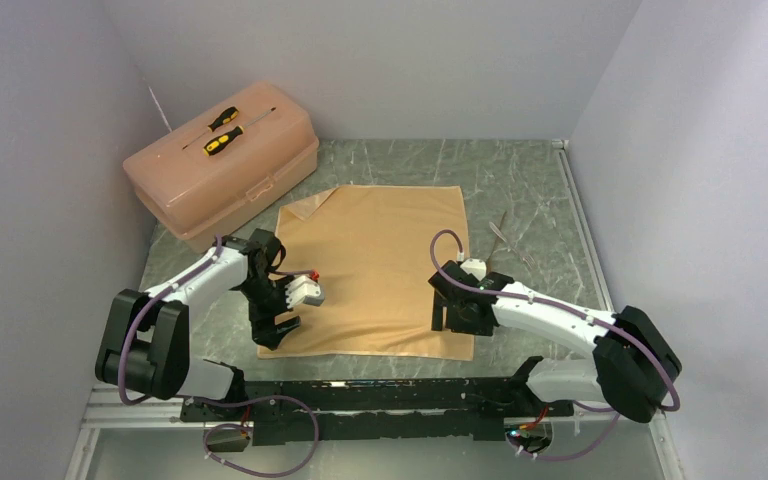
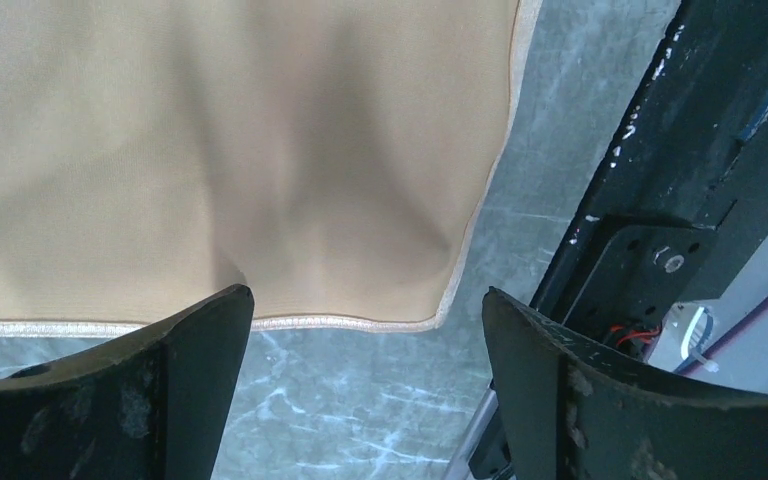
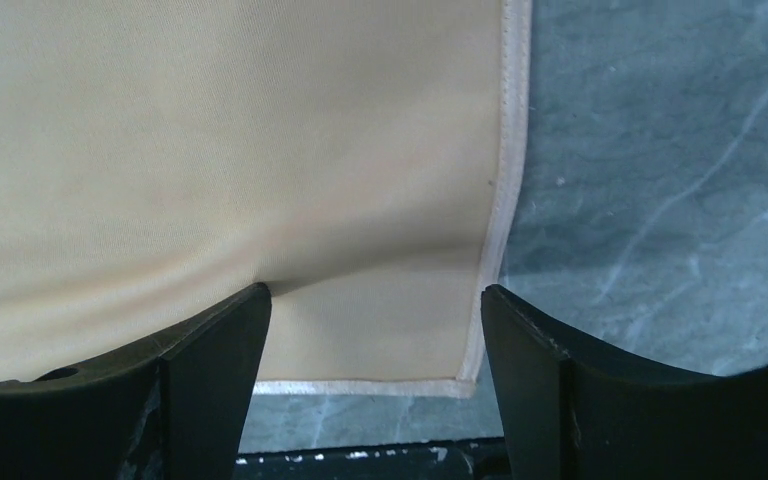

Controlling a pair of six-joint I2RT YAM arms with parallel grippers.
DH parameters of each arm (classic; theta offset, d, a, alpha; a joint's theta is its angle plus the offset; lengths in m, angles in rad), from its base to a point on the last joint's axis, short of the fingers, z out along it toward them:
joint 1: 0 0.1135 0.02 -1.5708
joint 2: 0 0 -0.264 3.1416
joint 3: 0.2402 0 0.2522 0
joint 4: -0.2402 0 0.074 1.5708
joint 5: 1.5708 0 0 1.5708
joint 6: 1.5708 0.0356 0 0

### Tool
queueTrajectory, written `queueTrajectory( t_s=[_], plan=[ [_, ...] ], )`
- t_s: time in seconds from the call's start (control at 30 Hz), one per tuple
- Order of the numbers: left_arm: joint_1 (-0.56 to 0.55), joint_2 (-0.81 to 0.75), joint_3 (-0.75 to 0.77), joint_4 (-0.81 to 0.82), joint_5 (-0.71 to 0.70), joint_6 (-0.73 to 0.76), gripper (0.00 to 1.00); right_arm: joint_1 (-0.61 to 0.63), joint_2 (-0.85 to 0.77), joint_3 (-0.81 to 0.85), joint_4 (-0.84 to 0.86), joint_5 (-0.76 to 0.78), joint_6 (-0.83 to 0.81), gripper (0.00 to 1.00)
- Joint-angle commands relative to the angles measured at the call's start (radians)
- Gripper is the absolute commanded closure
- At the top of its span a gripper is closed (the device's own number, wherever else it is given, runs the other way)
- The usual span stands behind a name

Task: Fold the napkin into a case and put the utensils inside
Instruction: Fold the napkin at the center of the board.

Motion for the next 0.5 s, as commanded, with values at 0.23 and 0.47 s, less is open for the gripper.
queueTrajectory(
  t_s=[0.23,0.47],
  plan=[
    [-0.06,-0.06,-0.148,0.271,-0.044,-0.038,0.24,0.005,0.018,-0.039,0.134,0.018,0.027,0.71],
    [-0.085,-0.105,-0.19,0.31,-0.026,-0.051,0.46,0.005,-0.051,0.037,0.031,0.099,-0.008,1.0]
  ],
)
